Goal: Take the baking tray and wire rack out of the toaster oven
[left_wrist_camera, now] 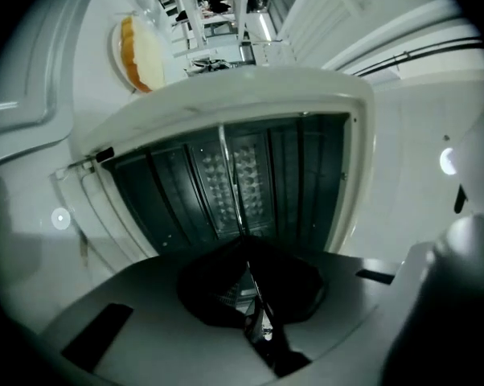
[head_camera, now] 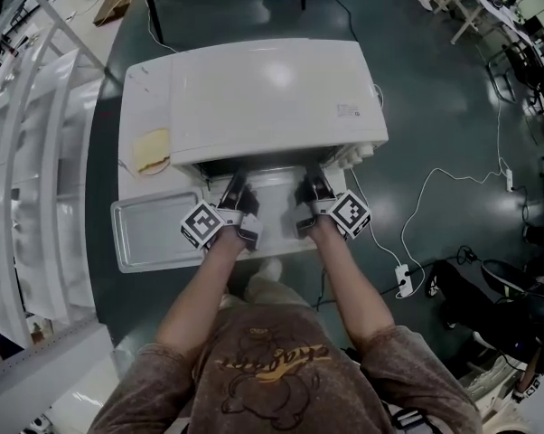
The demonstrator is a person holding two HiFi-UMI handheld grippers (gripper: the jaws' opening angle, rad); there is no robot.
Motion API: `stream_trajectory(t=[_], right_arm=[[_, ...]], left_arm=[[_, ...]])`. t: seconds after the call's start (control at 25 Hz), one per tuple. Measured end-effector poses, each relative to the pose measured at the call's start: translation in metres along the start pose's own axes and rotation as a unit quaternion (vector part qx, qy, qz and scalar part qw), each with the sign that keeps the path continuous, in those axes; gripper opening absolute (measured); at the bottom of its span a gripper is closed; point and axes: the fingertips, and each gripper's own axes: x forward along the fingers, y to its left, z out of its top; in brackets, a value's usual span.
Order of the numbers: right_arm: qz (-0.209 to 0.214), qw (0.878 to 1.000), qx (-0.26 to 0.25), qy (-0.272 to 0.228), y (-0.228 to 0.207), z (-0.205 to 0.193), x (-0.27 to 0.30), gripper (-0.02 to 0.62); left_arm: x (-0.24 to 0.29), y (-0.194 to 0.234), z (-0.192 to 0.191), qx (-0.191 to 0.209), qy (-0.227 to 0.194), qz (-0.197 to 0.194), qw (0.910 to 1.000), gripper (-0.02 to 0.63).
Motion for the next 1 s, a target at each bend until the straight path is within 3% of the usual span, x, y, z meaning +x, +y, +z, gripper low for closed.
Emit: stream_trajectory(t=[0.28, 0.68, 1.0], right_arm=[[-0.040, 0.999, -0.009, -0.008, -0.010, -0.012, -0.056, 0.021], [-0.022, 0.999, -0.015, -0.037, 0.007, -0.032, -0.130, 0.021], [-0.004, 0.998, -0.036, -0.060, 0.040, -0.048, -0.162, 0.021]], left_arm=[[-0.041, -0.005, -0.030, -0.013, 0.021, -0.003, 0.9997, 0.009], [-0.102, -0.021, -0.074, -0.042, 0.054, -0.028, 0.9973, 0.008], [-0.133, -0.034, -0.077, -0.047, 0.075, -0.031, 0.9956, 0.008]])
